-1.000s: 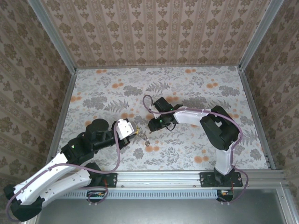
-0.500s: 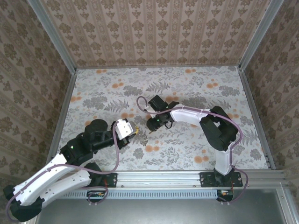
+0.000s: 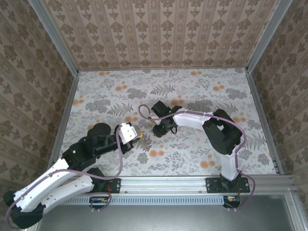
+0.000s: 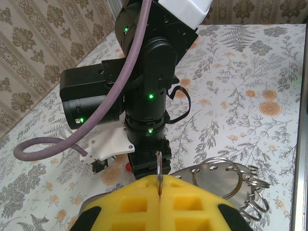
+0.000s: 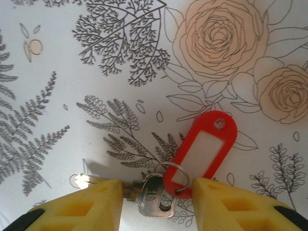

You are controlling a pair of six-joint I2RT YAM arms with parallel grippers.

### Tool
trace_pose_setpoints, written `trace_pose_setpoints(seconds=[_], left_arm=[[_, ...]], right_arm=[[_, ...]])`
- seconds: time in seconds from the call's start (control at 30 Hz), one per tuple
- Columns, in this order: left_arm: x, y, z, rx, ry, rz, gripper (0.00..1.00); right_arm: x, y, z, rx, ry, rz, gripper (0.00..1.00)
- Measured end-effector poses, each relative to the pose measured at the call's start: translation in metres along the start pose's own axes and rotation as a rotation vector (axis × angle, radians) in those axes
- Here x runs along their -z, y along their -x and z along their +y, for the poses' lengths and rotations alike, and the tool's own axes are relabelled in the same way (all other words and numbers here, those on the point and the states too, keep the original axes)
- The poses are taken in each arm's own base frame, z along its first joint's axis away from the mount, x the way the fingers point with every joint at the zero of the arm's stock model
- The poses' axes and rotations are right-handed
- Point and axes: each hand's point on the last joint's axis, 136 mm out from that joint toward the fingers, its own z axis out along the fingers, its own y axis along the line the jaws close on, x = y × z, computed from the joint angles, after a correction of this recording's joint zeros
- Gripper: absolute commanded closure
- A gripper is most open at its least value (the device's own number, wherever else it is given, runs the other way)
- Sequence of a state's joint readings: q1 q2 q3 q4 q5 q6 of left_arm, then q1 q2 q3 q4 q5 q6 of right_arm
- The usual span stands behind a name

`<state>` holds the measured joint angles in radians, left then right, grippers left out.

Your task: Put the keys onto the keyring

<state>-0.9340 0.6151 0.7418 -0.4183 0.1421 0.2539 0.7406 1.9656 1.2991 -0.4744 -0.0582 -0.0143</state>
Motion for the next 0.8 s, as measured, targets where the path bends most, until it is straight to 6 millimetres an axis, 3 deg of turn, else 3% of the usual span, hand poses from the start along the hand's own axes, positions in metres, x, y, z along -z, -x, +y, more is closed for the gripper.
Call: trace_pose_setpoints(seconds=[0.13,0.27,0.5,0.6,0.8], left_arm=[[0.000,0.000,0.000,0.000,0.000,0.000,1.00],[0.000,0.000,0.000,0.000,0.000,0.000,1.00],[0.000,0.000,0.000,0.000,0.000,0.000,1.00],[0.000,0.000,0.000,0.000,0.000,0.000,1.00],[0.000,0.000,0.000,0.000,0.000,0.000,1.00]], right_arm=[[-0.001,0.002,-0.001,0.021,-0.017,-0.002,0.67],[-0.001,0.003,-0.002,0.024,-0.024,-0.003,0.69],[-0.001,0.003,-0.002,0.024,-0.024,-0.003,0.86],[-0.001,0.003,-0.002,0.018,-0.023,-0.010,0.88],[0.005,-0.016,-0.004,-0.050,0.013,-0.023,0.92]])
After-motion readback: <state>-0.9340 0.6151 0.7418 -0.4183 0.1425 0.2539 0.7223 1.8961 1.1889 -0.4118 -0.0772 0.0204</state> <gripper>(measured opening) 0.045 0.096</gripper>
